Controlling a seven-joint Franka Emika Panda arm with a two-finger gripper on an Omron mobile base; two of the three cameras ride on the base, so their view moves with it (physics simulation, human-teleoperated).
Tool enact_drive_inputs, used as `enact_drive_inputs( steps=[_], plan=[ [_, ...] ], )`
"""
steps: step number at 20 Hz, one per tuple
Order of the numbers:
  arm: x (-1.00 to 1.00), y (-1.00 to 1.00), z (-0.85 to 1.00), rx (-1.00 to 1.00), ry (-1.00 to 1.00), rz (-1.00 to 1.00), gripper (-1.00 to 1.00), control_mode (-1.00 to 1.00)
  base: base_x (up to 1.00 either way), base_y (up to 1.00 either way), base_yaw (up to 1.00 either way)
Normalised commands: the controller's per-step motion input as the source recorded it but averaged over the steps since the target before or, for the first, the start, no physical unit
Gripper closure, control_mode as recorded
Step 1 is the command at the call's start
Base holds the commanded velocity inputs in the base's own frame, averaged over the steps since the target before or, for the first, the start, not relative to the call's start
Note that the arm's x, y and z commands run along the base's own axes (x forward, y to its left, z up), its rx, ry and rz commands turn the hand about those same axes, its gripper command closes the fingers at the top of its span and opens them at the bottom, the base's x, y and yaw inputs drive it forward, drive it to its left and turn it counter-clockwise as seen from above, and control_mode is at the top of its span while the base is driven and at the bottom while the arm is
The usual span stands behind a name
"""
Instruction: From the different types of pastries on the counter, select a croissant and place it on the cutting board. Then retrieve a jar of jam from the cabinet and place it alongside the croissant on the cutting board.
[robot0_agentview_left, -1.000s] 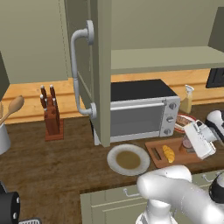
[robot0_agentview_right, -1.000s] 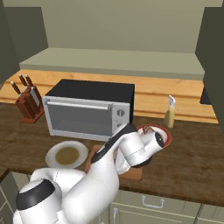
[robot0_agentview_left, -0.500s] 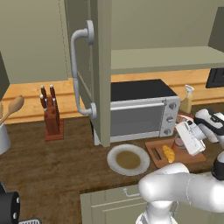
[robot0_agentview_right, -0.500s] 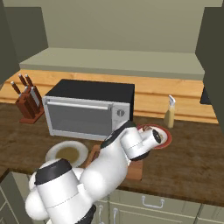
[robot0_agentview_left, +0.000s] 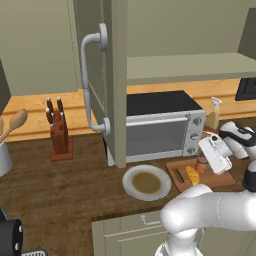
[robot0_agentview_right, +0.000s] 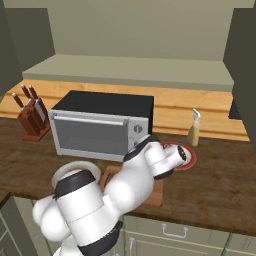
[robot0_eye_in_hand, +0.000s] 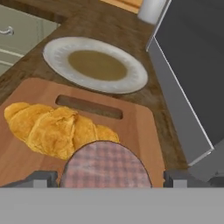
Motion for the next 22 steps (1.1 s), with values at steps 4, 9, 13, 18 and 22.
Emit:
enact_drive_inputs(
  steps=[4,9,13,18,22],
  plan=[
    [0.00,-0.11,0.44,0.00,0.00,0.02,-1.00,-1.00,0.00,0.00,0.00],
    [-0.38,-0.07,0.39,0.00,0.00,0.02,-1.00,-1.00,0.00,0.00,0.00],
    [-0.82,-0.42,0.07,0.01,0.00,0.02,-1.00,-1.00,0.00,0.00,0.00],
    [-0.81,-0.73,0.05,0.19,-0.05,0.00,-1.00,-1.00,0.00,0.00,0.00],
    [-0.60,-0.50,0.06,0.16,-0.11,0.00,-1.00,-1.00,0.00,0.00,0.00]
  ],
)
